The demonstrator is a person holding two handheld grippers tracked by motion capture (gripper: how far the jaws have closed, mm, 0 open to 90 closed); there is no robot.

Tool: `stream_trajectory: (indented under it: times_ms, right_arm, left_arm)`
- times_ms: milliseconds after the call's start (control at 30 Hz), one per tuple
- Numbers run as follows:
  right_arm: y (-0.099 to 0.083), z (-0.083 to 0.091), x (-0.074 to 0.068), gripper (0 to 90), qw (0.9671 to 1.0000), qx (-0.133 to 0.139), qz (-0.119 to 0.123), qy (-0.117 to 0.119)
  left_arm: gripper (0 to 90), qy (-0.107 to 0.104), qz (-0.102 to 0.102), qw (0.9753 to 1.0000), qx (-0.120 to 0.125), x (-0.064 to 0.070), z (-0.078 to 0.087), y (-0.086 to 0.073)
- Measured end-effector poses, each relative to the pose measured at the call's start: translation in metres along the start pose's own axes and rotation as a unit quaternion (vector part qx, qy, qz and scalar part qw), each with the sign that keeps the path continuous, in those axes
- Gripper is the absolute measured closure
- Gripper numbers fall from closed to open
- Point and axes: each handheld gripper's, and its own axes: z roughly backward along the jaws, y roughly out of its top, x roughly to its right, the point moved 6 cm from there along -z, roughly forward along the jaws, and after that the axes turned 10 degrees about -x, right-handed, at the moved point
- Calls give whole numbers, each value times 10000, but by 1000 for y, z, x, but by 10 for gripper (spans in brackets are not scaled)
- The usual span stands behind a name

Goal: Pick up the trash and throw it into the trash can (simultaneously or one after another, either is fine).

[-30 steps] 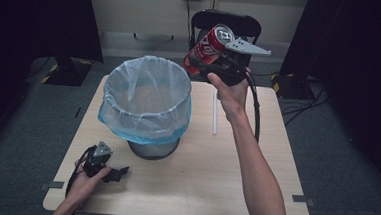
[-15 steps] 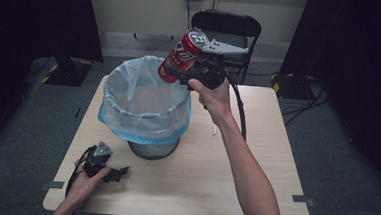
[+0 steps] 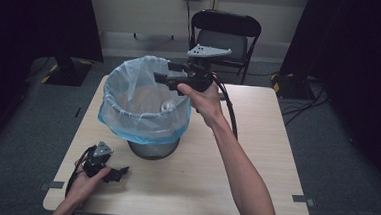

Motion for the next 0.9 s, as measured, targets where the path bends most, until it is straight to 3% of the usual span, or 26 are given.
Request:
stream_trajectory:
  times_ms: [367,467,500,900]
  right_arm:
    - [0,4,5,306,9999,23,-57,-150]
    - [-2,8,10,300,9995,14,-135,-294]
    - [-3,13,15,294,9990,47,-198,-406]
    - [-9,38,32,257,9971,113,-306,-692]
  left_arm:
    - [0,-7,-2,10000,0,0,0,0]
    - [0,-6,-2,10000,1,0,0,0]
    - [0,-9,-3,10000,3,0,0,0]
    - [0,-7,-1,10000,0,0,0,0]
